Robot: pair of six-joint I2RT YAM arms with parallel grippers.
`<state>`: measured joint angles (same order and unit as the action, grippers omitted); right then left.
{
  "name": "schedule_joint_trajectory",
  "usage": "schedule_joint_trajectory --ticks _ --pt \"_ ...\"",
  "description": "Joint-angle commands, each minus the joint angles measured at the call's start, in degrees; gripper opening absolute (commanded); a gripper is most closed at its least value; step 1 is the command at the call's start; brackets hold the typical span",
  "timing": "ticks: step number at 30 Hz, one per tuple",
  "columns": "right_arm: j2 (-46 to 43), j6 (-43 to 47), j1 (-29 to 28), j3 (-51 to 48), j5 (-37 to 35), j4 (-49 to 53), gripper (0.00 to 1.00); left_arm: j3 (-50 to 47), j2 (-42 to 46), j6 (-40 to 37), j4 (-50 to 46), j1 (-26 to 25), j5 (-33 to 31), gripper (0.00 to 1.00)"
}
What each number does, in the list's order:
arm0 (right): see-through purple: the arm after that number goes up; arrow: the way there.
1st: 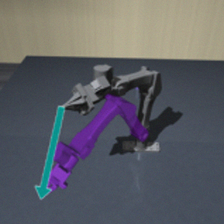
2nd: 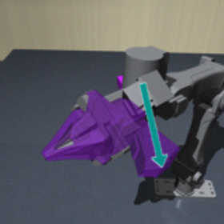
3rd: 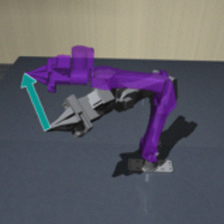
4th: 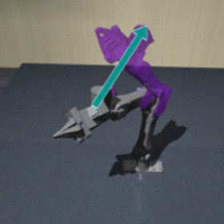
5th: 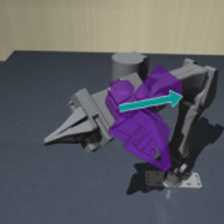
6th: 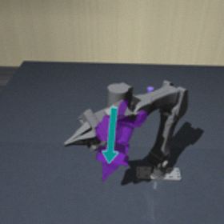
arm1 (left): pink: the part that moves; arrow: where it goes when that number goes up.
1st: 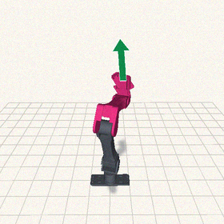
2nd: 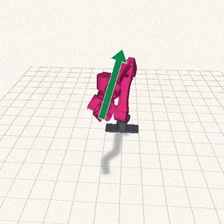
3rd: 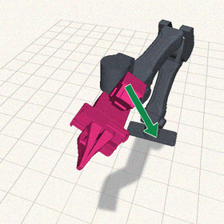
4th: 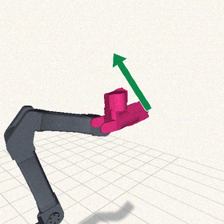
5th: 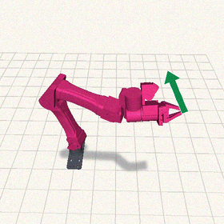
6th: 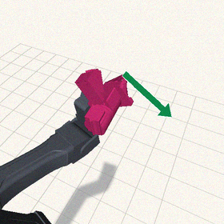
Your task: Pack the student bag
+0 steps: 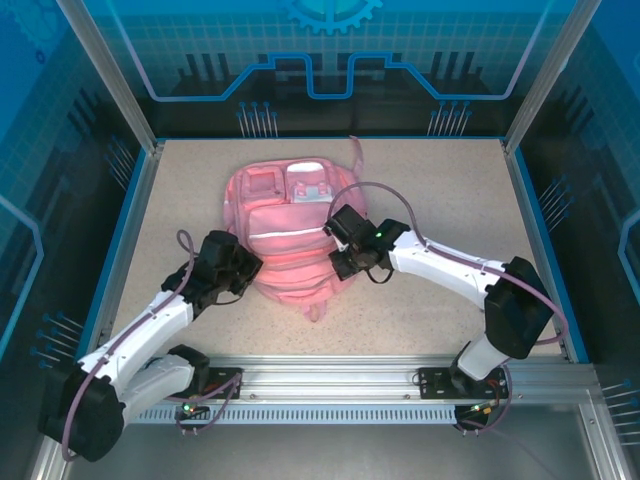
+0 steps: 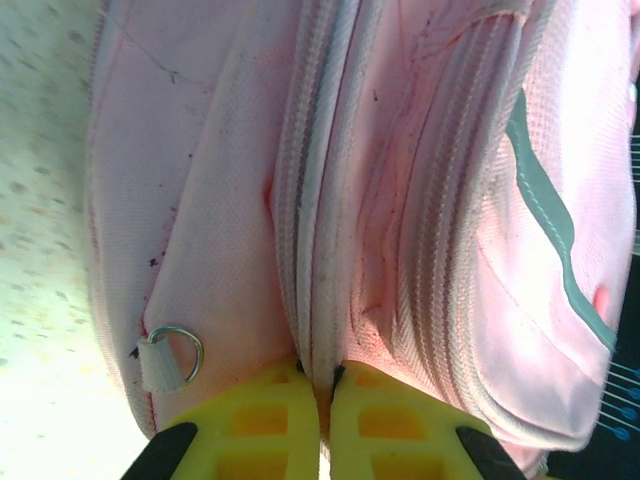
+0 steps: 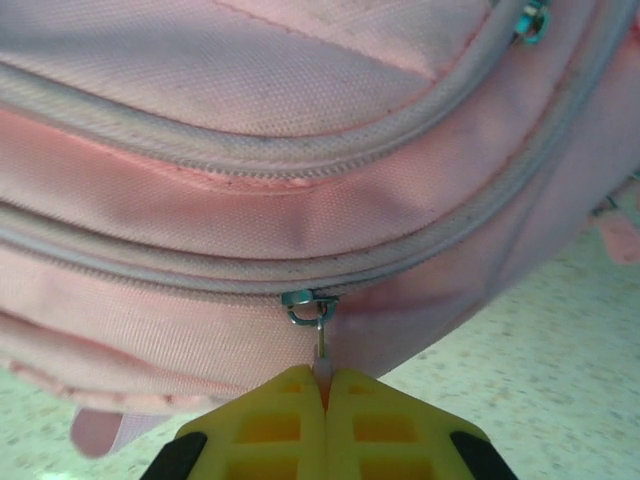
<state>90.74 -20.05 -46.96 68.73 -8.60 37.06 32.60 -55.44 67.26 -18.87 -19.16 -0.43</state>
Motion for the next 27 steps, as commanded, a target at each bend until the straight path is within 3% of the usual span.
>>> schedule_joint_trajectory --ticks 1,6,10,17,22,27 --pt "-0.5 1.9 -2.0 0.7 12.0 -6.2 0.0 3.9 1.3 -7.2 -9.7 3.3 -3.5 0.2" --pt "4.7 -0.4 -4.3 5.1 20.1 -11.2 0.0 7.7 4.0 -10.5 -16.0 5.1 -4.6 0.49" --pt "9.8 -3.8 -5.9 10.6 26.1 -15.2 0.0 8.7 5.7 -9.2 -18.9 5.1 -3.5 0.57" --pt "16.7 -4.4 -9.3 19.4 26.6 -14.6 0.0 5.2 8.0 -4.2 -13.2 5.1 2.6 0.58" --pt "17.0 -5.2 -9.8 19.0 26.3 -14.9 0.0 1.8 6.5 -0.9 -6.6 5.1 6.8 0.51" --pt "15.8 -5.3 -9.8 17.5 25.2 -14.7 0.0 0.3 5.1 0.0 -4.5 5.1 6.9 0.47"
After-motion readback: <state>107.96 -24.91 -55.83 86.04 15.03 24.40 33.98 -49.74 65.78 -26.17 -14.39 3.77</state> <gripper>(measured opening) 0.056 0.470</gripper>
